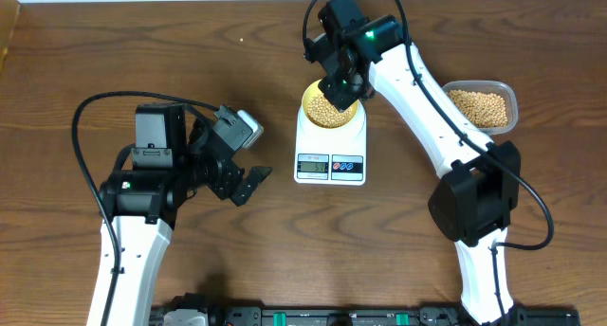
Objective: Scoop item into bowl and weigh 50g on scale
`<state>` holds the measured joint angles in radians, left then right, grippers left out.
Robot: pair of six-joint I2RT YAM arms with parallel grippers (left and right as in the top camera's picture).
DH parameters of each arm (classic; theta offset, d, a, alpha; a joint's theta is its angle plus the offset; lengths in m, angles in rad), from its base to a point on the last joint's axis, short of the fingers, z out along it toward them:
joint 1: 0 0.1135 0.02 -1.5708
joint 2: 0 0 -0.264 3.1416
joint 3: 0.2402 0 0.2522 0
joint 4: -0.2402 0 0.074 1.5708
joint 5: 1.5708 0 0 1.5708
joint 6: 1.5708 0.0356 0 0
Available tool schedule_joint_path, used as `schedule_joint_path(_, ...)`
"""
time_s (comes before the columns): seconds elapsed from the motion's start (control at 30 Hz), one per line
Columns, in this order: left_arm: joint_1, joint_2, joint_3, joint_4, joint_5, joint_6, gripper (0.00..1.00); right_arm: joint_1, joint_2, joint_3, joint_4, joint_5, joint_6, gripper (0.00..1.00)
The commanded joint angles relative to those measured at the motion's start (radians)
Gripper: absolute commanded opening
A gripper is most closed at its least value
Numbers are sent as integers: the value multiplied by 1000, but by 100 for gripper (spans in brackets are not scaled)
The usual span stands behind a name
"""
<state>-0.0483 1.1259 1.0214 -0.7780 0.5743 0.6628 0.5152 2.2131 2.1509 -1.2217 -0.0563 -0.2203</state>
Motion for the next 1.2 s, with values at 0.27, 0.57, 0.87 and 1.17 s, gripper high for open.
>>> schedule_joint_path(0.27,4,4,-6,0,13,14,99,5,-2,-8,-1,-29,-14,1)
schedule_joint_path(0.57,4,4,-6,0,13,14,99,14,-2,-8,-1,-29,-13,1)
schedule_joint_path(0.87,4,4,-6,0,13,14,99,23,-1,-8,-6,-29,-13,1)
schedule_joint_path(1.17,4,4,-6,0,13,14,100,24,-1,-8,-27,-39,-13,1)
